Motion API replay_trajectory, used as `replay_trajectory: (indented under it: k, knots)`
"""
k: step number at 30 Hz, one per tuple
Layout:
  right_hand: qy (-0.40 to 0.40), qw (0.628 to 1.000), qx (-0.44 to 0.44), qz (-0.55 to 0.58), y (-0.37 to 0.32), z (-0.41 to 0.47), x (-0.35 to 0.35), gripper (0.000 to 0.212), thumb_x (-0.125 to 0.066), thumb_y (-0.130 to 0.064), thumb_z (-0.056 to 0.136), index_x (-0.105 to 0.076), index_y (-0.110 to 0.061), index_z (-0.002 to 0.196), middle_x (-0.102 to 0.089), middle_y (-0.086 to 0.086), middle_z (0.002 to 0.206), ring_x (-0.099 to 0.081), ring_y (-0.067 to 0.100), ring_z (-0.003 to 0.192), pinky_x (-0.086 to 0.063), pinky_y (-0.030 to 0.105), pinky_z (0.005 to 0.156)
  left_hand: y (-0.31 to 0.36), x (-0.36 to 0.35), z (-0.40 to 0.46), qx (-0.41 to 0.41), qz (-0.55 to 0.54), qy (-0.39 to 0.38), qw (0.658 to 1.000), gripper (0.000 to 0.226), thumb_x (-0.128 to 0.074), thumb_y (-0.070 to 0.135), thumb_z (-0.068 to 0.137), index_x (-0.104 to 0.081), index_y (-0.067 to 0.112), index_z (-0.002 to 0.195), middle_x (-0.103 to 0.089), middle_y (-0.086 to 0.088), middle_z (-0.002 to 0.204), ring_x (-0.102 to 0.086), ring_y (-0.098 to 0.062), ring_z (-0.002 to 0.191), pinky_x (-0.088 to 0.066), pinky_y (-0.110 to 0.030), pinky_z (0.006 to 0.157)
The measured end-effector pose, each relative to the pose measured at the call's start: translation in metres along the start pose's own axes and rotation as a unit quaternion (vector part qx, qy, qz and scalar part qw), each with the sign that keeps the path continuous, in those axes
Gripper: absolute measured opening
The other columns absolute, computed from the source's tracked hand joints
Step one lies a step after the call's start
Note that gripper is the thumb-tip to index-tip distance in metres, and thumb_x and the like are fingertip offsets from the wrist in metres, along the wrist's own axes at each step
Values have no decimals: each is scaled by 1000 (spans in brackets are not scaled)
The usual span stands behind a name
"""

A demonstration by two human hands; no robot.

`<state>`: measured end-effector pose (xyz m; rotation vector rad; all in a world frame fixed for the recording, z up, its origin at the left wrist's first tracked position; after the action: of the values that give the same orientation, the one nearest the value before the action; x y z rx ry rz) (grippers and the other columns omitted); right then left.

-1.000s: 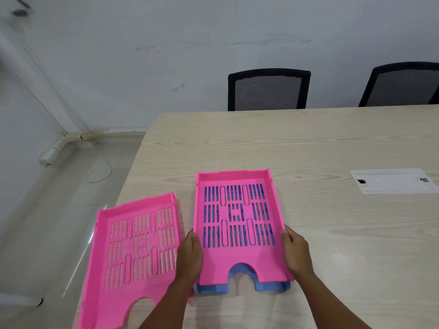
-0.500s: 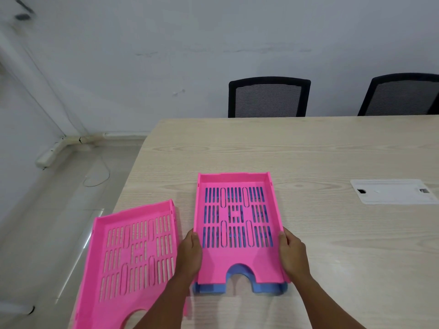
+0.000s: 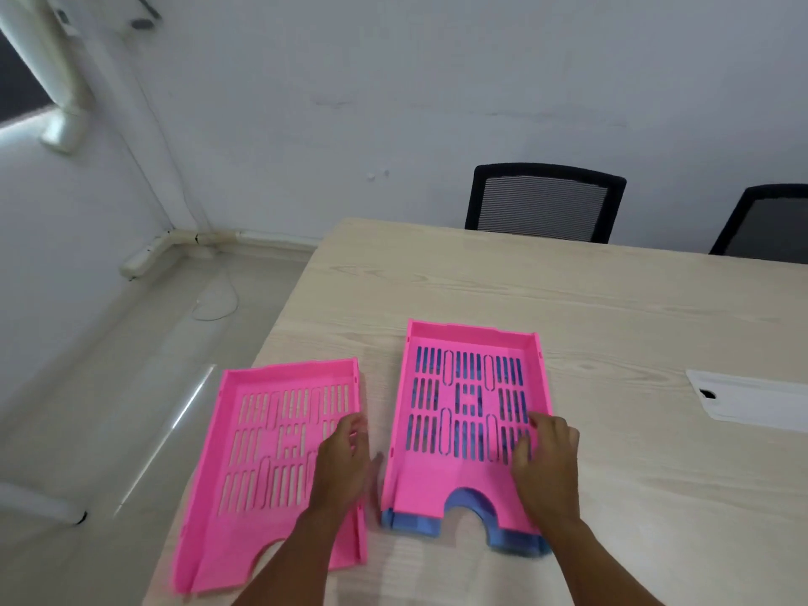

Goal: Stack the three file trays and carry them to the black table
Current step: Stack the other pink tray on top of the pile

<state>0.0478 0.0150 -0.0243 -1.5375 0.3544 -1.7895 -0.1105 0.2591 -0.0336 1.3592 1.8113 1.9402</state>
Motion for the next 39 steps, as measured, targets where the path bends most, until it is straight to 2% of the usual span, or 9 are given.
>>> replay_trajectory:
  k: [3,6,15,20,24,26,29,32,39]
  knots:
    - [-23,999,29,23,-21,-1,-20,29,-63,8,83,-66,1,111,-63,13,100,-52,28,100,-48,41,86,-9,19,0,-5,4,32,999,28,-49,15,104,-59,11,130,-71,-8,122,-65,-16,105,-52,-30,93]
    - [-56,995,63,51,-47,-5,-43,26,-61,5,85,-67,1,109,-63,10,96,-55,27,95,-49,41,85,-22,39,-2,1,5,64,998,26,-50,16,103,-62,12,126,-72,-5,121,-68,-21,107,-56,-38,95]
    - [-138,972,156,105,-134,-36,-94,23,-59,-2,90,-66,-4,113,-59,0,100,-53,16,97,-47,32,89,-63,97,-16,28,15,125,992,28,-54,4,99,-64,10,124,-70,-5,124,-63,-21,119,-45,-29,103]
    - [-191,959,177,113,-163,-59,-118,29,-56,-5,93,-63,-7,121,-58,-2,107,-57,17,102,-50,36,95,-83,126,-24,27,51,163,985,30,-55,-3,93,-68,13,116,-64,-6,126,-57,-23,123,-37,-26,104]
    - [-256,953,132,95,-180,-74,-137,45,-53,-7,94,-50,-6,139,-54,8,132,-50,23,125,-37,30,110,-100,143,-30,43,66,172,982,35,-54,-1,93,-62,9,125,-51,-6,143,-53,-23,131,-43,-30,105]
    - [-294,949,94,67,-183,-82,-147,54,-54,-7,93,-41,-3,144,-46,13,140,-43,27,132,-30,28,112,-111,149,-30,85,69,150,983,46,-52,3,95,-50,8,141,-37,-6,156,-51,-27,135,-45,-37,105]
    - [-327,943,50,32,-183,-93,-158,60,-55,-7,91,-34,-2,147,-39,15,143,-39,30,135,-31,34,114,-126,155,-29,161,66,105,979,63,-51,8,98,-26,8,156,-23,-9,164,-45,-32,140,-43,-41,108]
    - [-302,953,10,21,-181,-103,-168,65,-57,-6,87,-32,-1,147,-37,14,145,-38,28,134,-34,35,114,-143,161,-27,191,45,72,978,66,-50,9,100,-21,11,158,-35,-13,160,-43,-33,142,-39,-44,113]
    - [-301,949,-75,50,-172,-120,-178,81,-57,-6,92,-9,-9,158,-26,16,159,-44,34,136,-41,43,108,-165,175,-26,159,9,45,986,50,-45,21,104,-37,20,153,-58,-10,144,-59,-31,127,-51,-49,105]
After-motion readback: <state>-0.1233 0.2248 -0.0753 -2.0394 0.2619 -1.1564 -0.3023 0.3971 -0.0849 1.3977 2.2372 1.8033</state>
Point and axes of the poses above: each hand's wrist, its own z-axis towards the middle knuckle, its own x-axis out of the back of the hand, y = z × x, the point moved 3 cm from there along z, towards the middle knuckle
